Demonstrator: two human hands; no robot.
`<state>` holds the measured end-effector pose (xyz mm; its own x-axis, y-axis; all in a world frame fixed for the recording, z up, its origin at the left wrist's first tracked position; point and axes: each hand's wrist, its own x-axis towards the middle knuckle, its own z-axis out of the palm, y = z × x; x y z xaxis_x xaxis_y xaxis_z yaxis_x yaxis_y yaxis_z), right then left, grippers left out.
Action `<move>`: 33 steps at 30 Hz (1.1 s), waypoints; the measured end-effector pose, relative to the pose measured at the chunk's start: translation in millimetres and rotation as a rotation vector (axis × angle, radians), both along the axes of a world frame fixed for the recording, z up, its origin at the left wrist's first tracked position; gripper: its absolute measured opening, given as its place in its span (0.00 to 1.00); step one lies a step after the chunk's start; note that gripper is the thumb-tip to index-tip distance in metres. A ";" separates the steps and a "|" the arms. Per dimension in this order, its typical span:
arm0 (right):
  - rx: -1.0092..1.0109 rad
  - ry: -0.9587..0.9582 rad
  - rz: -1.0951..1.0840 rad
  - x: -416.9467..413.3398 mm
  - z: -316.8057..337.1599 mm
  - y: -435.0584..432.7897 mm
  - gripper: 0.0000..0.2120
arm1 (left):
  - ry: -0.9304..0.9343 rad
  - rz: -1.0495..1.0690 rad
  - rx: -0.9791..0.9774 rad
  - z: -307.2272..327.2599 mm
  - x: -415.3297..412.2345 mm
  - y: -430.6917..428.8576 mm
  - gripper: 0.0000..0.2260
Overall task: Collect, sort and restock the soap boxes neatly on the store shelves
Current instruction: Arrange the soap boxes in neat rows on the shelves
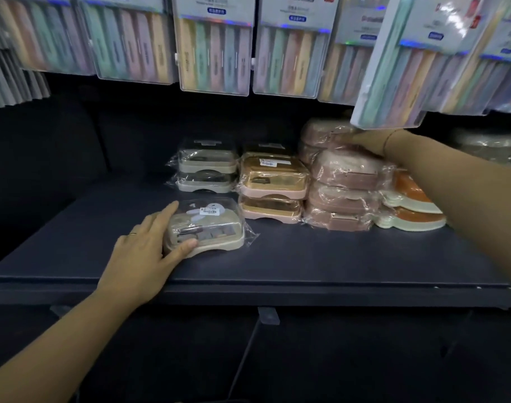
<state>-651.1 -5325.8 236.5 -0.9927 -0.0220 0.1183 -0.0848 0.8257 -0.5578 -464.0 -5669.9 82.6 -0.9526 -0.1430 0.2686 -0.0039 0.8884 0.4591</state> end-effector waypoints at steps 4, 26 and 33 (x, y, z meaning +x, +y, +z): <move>0.043 0.102 0.038 10.9 -2.0 0.1 0.27 | -0.037 0.030 0.005 0.3 -0.1 0.8 0.40; 0.430 0.209 0.571 117.8 -140.8 -217.7 0.30 | -0.239 0.090 -0.355 -5.3 33.4 -40.9 0.58; 0.415 0.173 0.496 89.8 -141.1 -223.4 0.31 | -0.184 0.094 -0.361 -10.3 32.6 -41.3 0.57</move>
